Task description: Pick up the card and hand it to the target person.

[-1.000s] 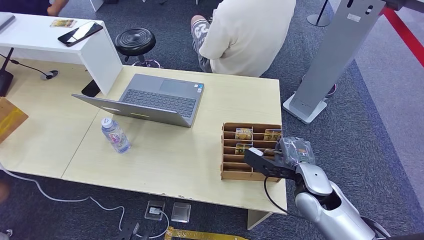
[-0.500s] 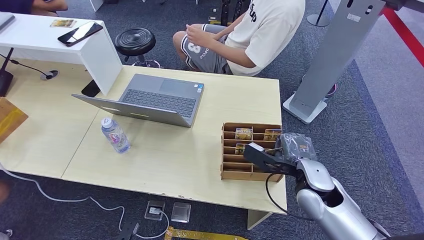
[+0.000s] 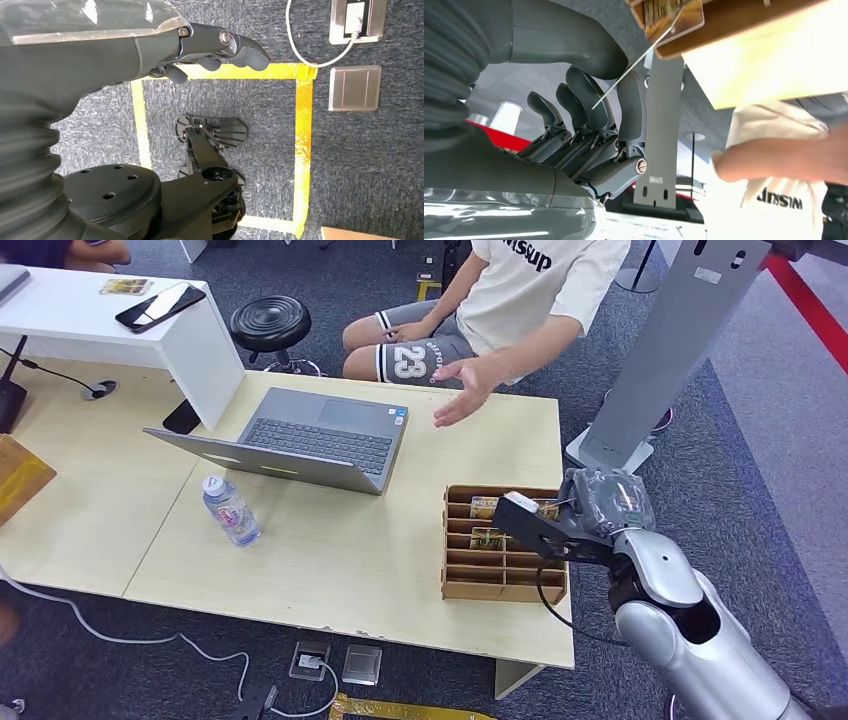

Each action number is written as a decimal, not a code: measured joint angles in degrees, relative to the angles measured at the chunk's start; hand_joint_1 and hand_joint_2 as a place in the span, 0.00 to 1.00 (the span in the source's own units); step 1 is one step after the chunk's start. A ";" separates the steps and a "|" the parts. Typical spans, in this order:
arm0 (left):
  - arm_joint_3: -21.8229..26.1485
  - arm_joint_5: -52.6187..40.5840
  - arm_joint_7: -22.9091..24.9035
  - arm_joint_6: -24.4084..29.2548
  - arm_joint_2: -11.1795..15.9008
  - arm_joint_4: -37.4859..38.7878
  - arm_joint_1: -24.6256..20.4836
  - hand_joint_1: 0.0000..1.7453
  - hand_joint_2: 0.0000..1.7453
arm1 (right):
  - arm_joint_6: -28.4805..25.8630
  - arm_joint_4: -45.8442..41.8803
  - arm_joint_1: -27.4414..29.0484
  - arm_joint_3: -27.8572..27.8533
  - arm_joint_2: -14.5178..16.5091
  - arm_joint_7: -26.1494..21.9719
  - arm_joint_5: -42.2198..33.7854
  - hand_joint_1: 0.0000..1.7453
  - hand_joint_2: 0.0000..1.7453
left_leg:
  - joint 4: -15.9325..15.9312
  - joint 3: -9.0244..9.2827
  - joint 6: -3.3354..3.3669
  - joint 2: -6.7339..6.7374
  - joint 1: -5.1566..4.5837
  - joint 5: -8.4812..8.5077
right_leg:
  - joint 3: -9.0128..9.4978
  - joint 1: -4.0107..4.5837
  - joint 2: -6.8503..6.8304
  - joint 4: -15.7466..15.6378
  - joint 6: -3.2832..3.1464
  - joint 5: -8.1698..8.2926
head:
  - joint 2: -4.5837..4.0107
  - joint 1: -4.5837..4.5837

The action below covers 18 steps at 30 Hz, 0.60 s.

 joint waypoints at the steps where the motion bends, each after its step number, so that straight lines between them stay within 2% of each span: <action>1: 0.00 0.03 0.00 0.00 0.00 0.00 0.00 0.00 1.00 | 0.07 -0.50 0.00 -0.28 -0.07 0.00 0.24 0.88 1.00 | 0.00 0.00 0.00 0.00 0.00 0.00 | 0.00 0.00 0.00 0.00 0.00 0.00 | 0.00 0.00; 7: 0.00 0.04 0.00 0.00 0.00 0.00 0.00 0.00 1.00 | 0.12 -2.91 0.16 -1.74 -0.37 0.02 1.01 0.88 1.00 | 0.00 0.00 0.00 0.00 0.00 0.00 | 0.00 0.00 0.00 0.00 0.00 0.00 | 0.00 0.01; 10: 0.00 0.04 0.00 0.00 0.00 0.00 0.00 0.00 1.00 | -2.10 -3.76 0.20 -2.14 -0.37 -0.16 1.06 0.88 1.00 | 0.00 0.00 0.00 0.00 0.00 0.00 | 0.00 0.00 0.00 0.00 0.00 0.00 | 0.00 0.01; 12: -0.01 0.03 0.00 0.00 -0.01 0.00 -0.01 0.00 1.00 | -6.64 -4.04 0.22 -2.20 -0.34 -1.83 0.97 0.88 1.00 | 0.00 -0.01 0.00 0.00 0.00 0.00 | 0.00 0.00 0.00 0.00 0.00 0.00 | 0.00 0.01; 16: -0.21 -0.46 -0.15 0.00 -0.12 0.00 -0.02 0.00 1.00 | -21.50 -3.92 0.34 -2.70 -0.09 -10.56 0.36 0.88 1.00 | 0.00 -0.01 0.00 0.00 0.00 0.00 | 0.00 0.00 0.00 0.00 0.00 0.00 | 0.00 0.00; 18: -0.41 -0.64 -0.25 0.00 -0.19 0.00 -0.03 0.00 1.00 | -26.72 -3.41 0.35 -2.86 0.16 -14.21 0.35 0.88 1.00 | 0.00 -0.02 0.00 0.00 0.00 0.00 | 0.00 0.00 0.00 0.00 0.00 0.00 | 0.00 0.00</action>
